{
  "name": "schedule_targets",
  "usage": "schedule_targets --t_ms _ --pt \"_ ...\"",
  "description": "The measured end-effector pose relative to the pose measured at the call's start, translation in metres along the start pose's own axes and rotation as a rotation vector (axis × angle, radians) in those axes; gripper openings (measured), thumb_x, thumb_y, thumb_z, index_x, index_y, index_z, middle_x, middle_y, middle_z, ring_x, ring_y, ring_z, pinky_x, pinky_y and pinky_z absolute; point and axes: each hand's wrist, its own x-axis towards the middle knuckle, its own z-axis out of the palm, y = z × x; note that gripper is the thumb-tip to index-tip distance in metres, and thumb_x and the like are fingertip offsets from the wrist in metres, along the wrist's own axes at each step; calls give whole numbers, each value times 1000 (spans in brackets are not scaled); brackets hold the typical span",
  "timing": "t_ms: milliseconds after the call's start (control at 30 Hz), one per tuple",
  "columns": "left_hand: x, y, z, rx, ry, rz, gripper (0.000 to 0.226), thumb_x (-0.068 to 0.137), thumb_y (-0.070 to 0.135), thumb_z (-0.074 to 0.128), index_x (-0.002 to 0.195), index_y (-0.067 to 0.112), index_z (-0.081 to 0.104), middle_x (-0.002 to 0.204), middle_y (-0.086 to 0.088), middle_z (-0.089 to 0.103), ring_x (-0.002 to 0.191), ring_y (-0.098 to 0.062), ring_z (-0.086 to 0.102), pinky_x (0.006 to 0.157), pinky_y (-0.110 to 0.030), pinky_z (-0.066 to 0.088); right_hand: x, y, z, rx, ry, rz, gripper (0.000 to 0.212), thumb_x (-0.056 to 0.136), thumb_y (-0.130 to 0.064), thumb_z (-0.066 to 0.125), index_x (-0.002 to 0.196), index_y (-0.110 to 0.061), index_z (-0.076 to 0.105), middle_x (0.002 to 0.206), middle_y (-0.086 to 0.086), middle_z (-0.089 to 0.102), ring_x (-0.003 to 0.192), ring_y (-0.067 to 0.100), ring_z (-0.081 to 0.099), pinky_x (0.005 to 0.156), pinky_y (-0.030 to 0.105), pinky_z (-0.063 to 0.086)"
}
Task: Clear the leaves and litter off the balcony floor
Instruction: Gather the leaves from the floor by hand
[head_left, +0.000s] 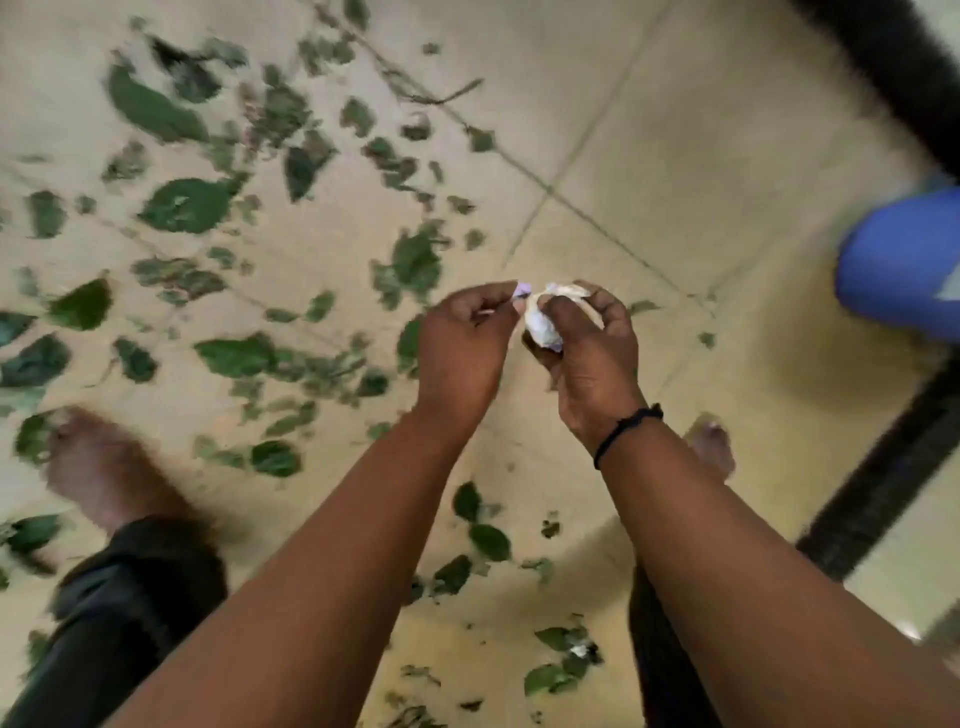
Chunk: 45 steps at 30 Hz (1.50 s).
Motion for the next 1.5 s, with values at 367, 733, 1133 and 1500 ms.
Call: schedule_targets --t_ms 367,733,1133,1500 --pt "-94 86 316 159 -298 379 21 89 11 67 107 13 76 101 -7 72 92 -18 68 87 -30 51 39 -193 -239 127 329 -483 26 89 -4 64 113 -5 54 87 5 60 70 11 57 55 21 49" --pt "-89 120 490 861 -519 725 29 98 26 50 121 19 64 124 -5 59 109 -26 61 78 -32 42 116 -277 -358 -331 742 -574 52 78 -35 71 124 -18 54 124 2 55 99 8 56 87 18 43" --pt "-75 65 280 705 -183 699 43 96 33 56 136 18 55 138 -7 48 124 -20 49 96 -31 44 73 -228 -289 -621 565 -1078 37 84 -9 58 120 0 54 118 5 55 113 19 54 103 37 43" --pt "-107 -14 -37 1006 -12 64 70 98 47 50 156 20 21 164 -3 17 151 -19 12 120 -35 14 -24 8 -53 -1349 -440 -909 53 80 -16 66 131 -10 54 139 15 53 132 38 46 105 51 39"
